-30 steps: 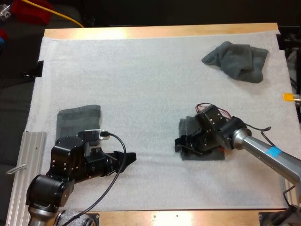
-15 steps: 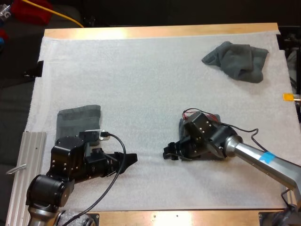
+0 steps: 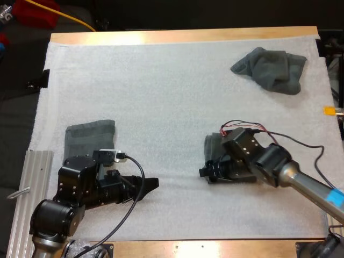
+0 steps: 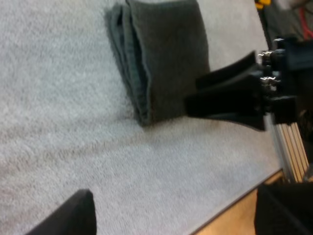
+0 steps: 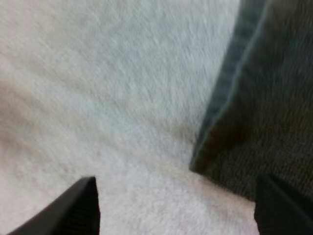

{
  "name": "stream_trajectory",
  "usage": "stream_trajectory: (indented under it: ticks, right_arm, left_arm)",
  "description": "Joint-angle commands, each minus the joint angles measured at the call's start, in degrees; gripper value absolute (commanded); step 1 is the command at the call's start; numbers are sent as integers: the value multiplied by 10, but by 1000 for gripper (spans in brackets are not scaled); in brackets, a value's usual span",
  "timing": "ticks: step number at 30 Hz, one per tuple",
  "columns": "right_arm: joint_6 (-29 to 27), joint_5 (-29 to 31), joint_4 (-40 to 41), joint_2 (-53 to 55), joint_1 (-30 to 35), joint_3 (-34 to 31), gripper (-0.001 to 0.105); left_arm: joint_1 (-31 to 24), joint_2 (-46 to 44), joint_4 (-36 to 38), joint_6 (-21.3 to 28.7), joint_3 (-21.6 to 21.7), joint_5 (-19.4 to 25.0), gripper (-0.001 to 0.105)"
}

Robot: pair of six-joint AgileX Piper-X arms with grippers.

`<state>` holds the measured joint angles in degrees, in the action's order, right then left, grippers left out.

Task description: Pick towel from pile, fold and stack

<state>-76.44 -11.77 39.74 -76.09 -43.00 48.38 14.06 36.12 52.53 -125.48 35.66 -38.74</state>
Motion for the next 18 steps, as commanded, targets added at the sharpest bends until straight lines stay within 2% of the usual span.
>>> stream_trajectory:
  ticks: [1,8,12,15,18]
  right_arm:
    - [-8,6,10,20,2,5,65]
    - [-8,22,51,106,2,5,65]
    - [-8,31,69,152,2,5,65]
    - [-8,31,84,188,2,5,65]
    - [-8,31,105,219,2,5,70]
  left_arm:
    - [2,-2,-1,8,3,-10,65]
    - [2,-2,-2,21,3,-11,65]
    - [2,-2,-2,29,3,-11,71]
    - [2,-2,-3,33,3,-11,71]
    - [2,-2,-4,33,3,-10,71]
